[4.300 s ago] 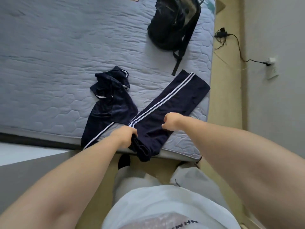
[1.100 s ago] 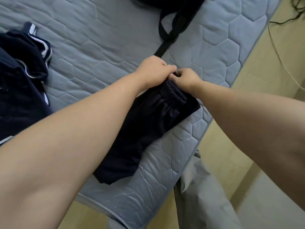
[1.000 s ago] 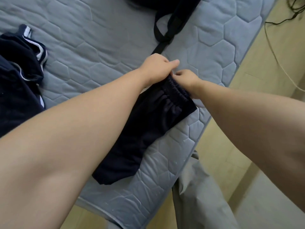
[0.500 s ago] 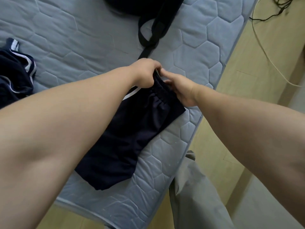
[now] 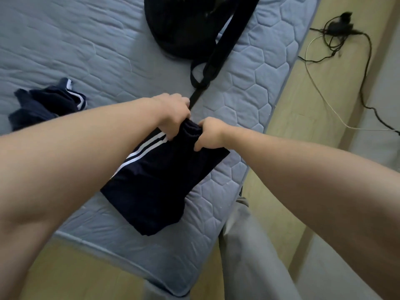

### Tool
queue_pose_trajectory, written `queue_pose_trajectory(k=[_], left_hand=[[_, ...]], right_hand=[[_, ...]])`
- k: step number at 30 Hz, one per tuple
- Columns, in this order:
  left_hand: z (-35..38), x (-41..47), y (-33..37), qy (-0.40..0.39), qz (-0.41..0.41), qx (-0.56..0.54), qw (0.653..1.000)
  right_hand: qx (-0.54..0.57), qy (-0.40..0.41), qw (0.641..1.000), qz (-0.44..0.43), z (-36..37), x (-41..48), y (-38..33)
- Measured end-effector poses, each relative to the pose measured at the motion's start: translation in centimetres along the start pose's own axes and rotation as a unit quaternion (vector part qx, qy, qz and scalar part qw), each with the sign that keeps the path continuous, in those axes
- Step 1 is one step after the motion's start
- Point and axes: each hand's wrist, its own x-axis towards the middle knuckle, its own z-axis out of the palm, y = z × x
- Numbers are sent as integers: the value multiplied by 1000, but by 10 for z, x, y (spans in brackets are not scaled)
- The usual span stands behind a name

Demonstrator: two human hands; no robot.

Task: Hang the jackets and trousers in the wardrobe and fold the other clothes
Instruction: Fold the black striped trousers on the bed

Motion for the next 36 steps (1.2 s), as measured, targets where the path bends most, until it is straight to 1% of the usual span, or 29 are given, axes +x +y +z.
queue_pose_trajectory(k=[2, 4, 7, 10, 12, 14, 15, 17, 19, 22, 24, 27, 29, 32, 34, 36], left_hand=[[-2, -61, -6, 1, -9, -35, 999], [-3, -124, -12, 26, -34, -76, 996], [-9, -220, -19, 70, -81, -122, 987], [-25, -317, -32, 138, -108, -177, 968], [-32, -374, -34, 223, -124, -185, 949], [-37, -404, -24, 241, -99, -178, 949], [-39, -421, -19, 239, -88, -177, 951], [-46, -448, -14, 277, -99, -188, 937], [-53, -471, -15, 318, -110, -199, 920], [-59, -492, -11, 284, -100, -172, 938], [-59, -500, -9, 289, -88, -188, 935], [-51, -513, -4, 245, -63, -226, 941], [-45, -518, -2, 190, -41, -281, 940], [-35, -521, -5, 77, 8, -385, 920], [-23, -518, -9, 2, 28, -434, 900], [-7, -506, -13, -58, 43, -471, 879]], right_hand=[[-46, -11, 999, -26, -8, -42, -38], [-100, -10, 994, -41, -15, -85, -80], [-190, 25, 980, -56, -21, -154, -146], [-273, 102, 951, -102, -31, -224, -209], [-316, 140, 931, -119, -39, -273, -247], [-364, 94, 920, -109, -45, -307, -272], [-388, 93, 911, -99, -47, -325, -284], [-419, 147, 892, -88, -50, -354, -303], [-408, 180, 891, -91, -51, -378, -318], [-438, 188, 877, -65, -43, -401, -332], [-426, 163, 889, -46, -39, -410, -336], [-431, 117, 894, -36, -32, -418, -339], [-423, 57, 904, -7, -29, -421, -341], [-304, -90, 947, 53, -24, -416, -343], [-257, -157, 950, 85, -19, -406, -344], [-243, -204, 943, 102, -9, -388, -343]])
